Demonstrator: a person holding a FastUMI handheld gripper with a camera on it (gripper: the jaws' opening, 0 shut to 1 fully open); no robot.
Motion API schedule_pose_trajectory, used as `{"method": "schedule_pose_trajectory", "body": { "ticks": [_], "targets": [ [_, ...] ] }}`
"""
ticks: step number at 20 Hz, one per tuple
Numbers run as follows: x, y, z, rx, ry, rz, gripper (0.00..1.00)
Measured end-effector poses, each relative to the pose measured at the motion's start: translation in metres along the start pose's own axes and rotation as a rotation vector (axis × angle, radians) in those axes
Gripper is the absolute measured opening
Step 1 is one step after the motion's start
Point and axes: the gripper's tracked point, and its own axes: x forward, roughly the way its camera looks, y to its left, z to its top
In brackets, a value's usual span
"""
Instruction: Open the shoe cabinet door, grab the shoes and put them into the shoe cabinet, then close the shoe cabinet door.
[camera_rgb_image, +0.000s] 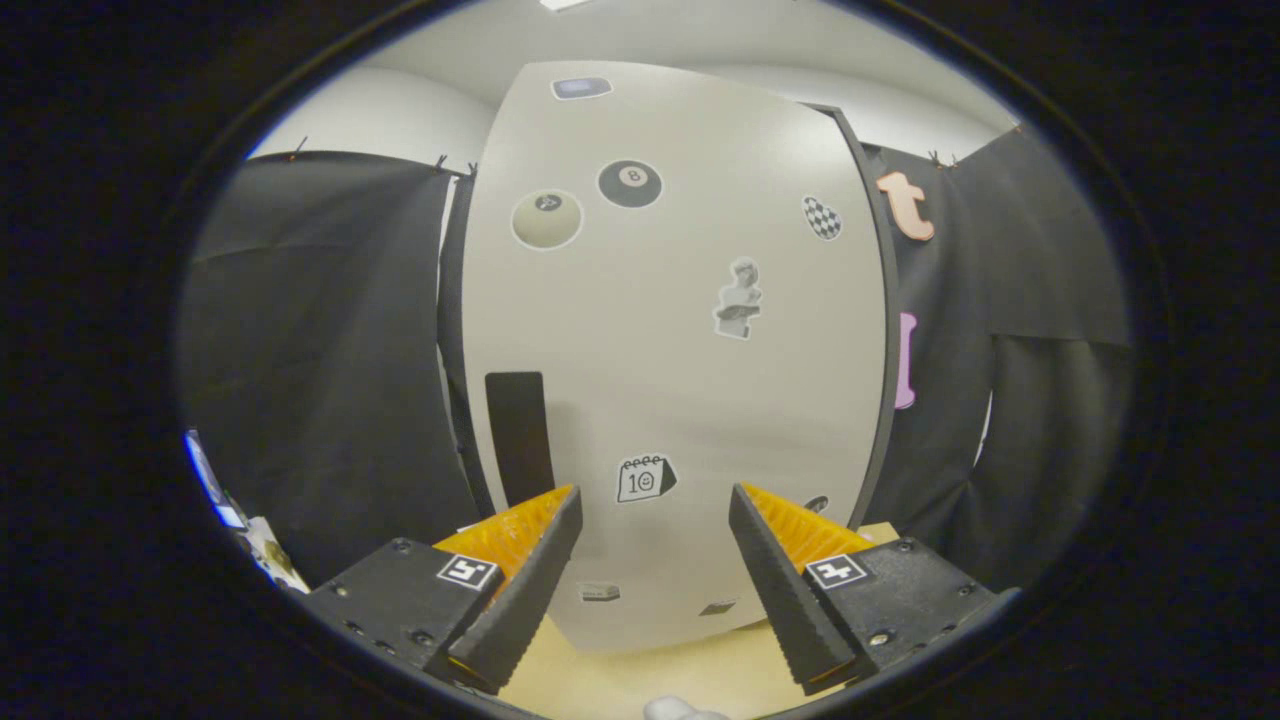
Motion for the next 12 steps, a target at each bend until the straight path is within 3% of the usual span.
{"method": "schedule_pose_trajectory", "body": {
  "ticks": [12],
  "targets": [
    [-0.116,-0.022,0.001,-0.009,-0.024,-0.097,0.97]
  ]
}}
